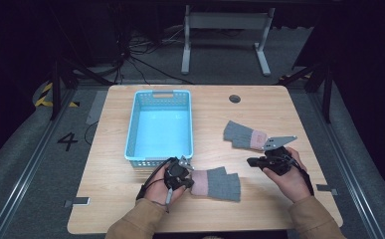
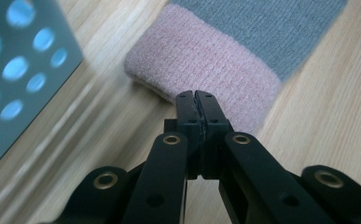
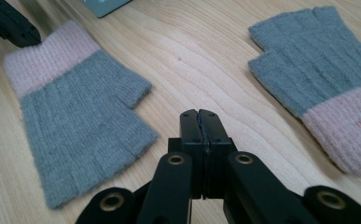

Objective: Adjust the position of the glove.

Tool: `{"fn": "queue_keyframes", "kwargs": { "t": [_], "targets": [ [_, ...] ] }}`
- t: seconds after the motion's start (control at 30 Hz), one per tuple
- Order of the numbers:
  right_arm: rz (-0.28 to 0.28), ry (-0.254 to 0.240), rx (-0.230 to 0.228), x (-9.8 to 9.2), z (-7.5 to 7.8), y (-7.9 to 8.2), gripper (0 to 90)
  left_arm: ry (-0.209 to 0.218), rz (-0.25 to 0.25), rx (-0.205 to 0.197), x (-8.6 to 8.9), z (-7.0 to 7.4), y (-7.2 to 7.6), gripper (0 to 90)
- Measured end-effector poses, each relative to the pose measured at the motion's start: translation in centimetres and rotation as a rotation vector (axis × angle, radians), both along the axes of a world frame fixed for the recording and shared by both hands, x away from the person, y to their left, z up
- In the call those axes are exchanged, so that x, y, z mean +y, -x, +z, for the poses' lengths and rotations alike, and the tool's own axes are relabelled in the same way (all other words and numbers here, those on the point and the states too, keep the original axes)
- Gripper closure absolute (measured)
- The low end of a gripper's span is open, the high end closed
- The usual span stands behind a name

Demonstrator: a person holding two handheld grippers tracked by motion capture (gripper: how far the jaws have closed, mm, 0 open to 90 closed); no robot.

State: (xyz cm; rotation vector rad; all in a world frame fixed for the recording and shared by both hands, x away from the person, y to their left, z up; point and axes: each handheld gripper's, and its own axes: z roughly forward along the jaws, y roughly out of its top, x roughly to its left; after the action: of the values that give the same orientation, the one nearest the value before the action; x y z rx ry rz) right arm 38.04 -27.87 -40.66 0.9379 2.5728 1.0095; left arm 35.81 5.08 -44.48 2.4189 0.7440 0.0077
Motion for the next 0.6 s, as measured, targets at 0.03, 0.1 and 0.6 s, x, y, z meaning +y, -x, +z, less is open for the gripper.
{"fn": "queue_keyframes", "kwargs": {
  "t": [0.03,0.1,0.6],
  "targets": [
    [0.000,0.000,-0.002,-0.1,0.0,0.0,90.0,0.000,-0.002,-0.004,-0.3,0.0,-0.1,89.9],
    [-0.007,0.001,-0.005,-0.3,0.1,0.2,90.0,0.007,-0.010,-0.006,-0.8,-0.1,-0.2,89.9],
    [-0.063,-0.009,-0.026,-2.2,0.8,-0.5,90.0,0.054,0.003,-0.043,0.6,1.9,0.9,86.6]
  ]
}}
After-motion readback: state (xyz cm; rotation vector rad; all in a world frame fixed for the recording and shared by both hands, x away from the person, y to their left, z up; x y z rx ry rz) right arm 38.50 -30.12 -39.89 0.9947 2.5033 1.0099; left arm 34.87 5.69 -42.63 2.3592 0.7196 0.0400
